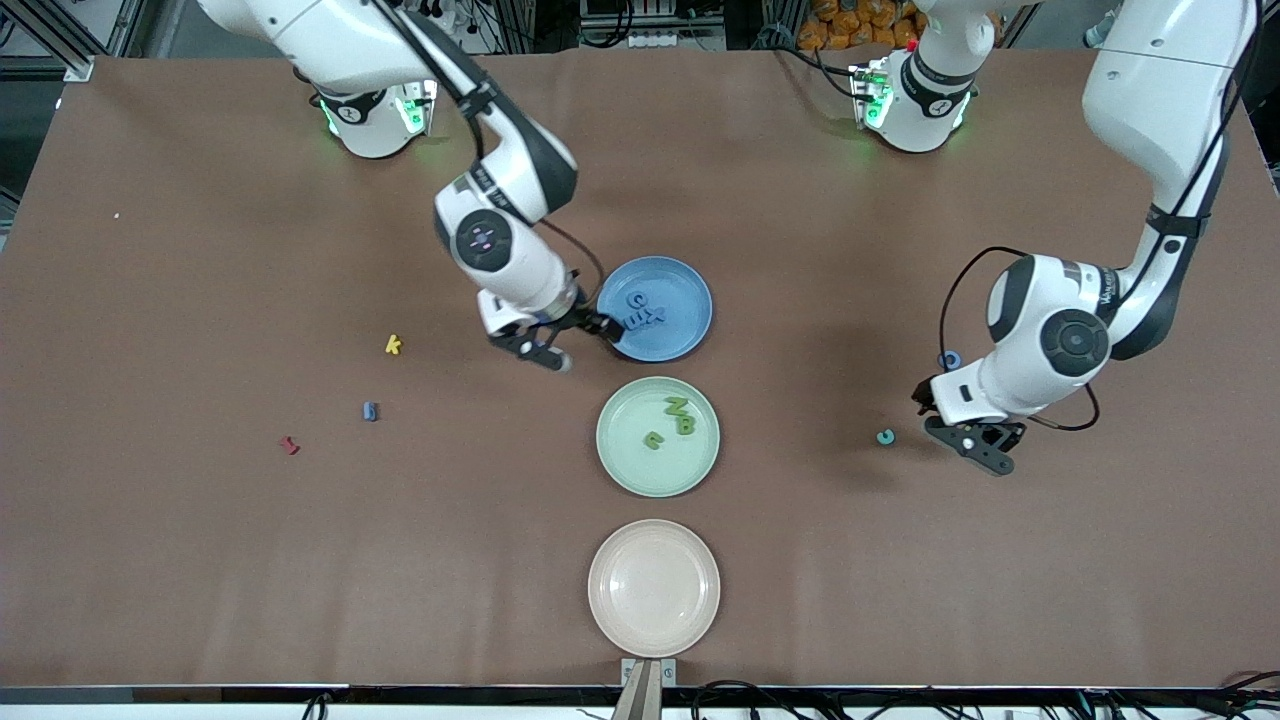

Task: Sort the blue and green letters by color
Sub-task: 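Reach both grippers to the blue I and the green P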

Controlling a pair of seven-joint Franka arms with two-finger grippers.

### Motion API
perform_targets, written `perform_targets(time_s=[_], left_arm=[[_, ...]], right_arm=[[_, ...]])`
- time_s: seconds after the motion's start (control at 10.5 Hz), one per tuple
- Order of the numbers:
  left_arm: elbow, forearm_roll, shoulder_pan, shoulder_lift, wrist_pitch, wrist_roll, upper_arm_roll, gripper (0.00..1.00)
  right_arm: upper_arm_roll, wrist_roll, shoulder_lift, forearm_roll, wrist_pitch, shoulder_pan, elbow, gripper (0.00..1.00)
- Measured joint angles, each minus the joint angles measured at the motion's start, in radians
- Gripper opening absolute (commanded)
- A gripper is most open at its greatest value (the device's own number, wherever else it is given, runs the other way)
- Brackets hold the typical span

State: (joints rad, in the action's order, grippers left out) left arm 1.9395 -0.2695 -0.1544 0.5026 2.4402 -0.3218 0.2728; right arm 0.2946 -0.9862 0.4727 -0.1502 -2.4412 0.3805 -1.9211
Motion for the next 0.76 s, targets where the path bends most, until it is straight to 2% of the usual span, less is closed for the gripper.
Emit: perform_targets(time_s=[0.28, 0.38, 0.76], left_arm=[[0.022, -0.012, -0.034, 0.001, 0.019, -0.031, -0.001, 0.94], [0.026, -0.030, -0.044, 0.003, 0.025, -0.031, -0.001, 0.90], [0.035, -0.056, -0.102, 0.041, 0.072, -0.059, -0.002, 0.82]], right_arm=[[-0.003, 0.044, -0.007, 0.101, 0.031, -0.168, 0.000, 1.00], [-0.004, 0.134, -0.007, 0.136, 0.061, -0.217, 0.000, 1.00], [-0.024, 0.575, -0.007, 0.184, 0.115, -0.374, -0.001, 1.00]])
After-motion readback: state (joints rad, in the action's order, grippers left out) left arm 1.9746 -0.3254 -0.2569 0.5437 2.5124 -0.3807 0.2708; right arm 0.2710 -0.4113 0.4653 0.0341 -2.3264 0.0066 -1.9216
